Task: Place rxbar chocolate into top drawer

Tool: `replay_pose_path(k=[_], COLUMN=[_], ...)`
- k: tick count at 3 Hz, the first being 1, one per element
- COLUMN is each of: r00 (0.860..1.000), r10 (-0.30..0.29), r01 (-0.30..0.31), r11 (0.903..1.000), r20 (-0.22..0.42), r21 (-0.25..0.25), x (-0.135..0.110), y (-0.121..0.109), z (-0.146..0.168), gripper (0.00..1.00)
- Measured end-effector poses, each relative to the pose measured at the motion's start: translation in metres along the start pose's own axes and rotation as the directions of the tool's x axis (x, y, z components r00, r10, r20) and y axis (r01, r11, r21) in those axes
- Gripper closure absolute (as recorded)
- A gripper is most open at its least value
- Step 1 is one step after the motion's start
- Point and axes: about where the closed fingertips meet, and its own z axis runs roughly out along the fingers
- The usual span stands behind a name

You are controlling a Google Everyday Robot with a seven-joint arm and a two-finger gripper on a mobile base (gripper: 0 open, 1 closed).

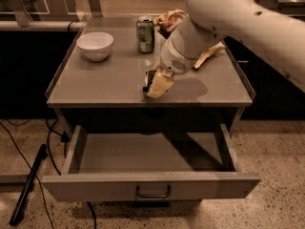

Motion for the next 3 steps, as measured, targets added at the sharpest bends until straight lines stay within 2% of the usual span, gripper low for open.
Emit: replay_pose_path(k=[1, 2, 3], r00=[1.0, 1.0, 1.0], r10=[-0.012, -0.013, -0.007], r01=[0.012, 0.013, 0.007], r11=[0.9995, 0.9995, 0.9999], r20=[0.008, 0.007, 0.017], r21=[0.03, 0.03, 0.014], x=[-0.02, -0.02, -0.027], y=[0.003, 0.004, 0.022], z=[-0.039, -0.04, -0.058], gripper=[1.0, 1.0, 1.0])
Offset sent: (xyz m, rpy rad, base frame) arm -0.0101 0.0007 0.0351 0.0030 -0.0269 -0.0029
